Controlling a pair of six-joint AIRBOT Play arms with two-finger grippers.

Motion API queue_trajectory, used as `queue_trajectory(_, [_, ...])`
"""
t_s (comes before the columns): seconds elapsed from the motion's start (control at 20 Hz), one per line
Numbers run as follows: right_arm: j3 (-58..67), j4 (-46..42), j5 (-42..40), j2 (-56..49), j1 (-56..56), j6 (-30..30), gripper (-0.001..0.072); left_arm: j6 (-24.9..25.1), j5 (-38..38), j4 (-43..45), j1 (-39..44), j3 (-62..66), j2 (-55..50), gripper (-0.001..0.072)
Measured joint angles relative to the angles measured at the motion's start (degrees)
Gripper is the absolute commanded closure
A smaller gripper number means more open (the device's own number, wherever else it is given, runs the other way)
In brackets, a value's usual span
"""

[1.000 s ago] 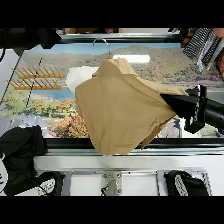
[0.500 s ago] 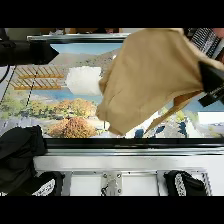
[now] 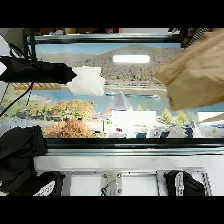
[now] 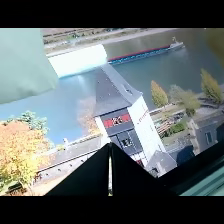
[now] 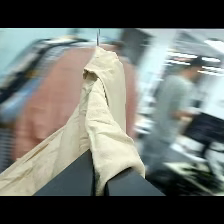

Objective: Fold the clothes and pants, and hang the long-sleeved shirts on hangers.

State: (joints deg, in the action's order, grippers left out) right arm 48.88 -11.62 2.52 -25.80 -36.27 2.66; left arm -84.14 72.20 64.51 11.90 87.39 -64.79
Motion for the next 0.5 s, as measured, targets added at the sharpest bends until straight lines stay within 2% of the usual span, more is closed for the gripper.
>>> queue_trajectory(0.2, [1.1,-6.1,-10.8,-2.6,-1.4,1.6,0.0708,0.0,0.3,0.0,1.4,-2.3,0.0,0.0692])
queue_trajectory(0.5, [8.6,-18.9,-19.5,-8.6,-1.9,-4.0,0.0708,0.0,1.3,0.2,1.8,-3.3,0.0,0.0693])
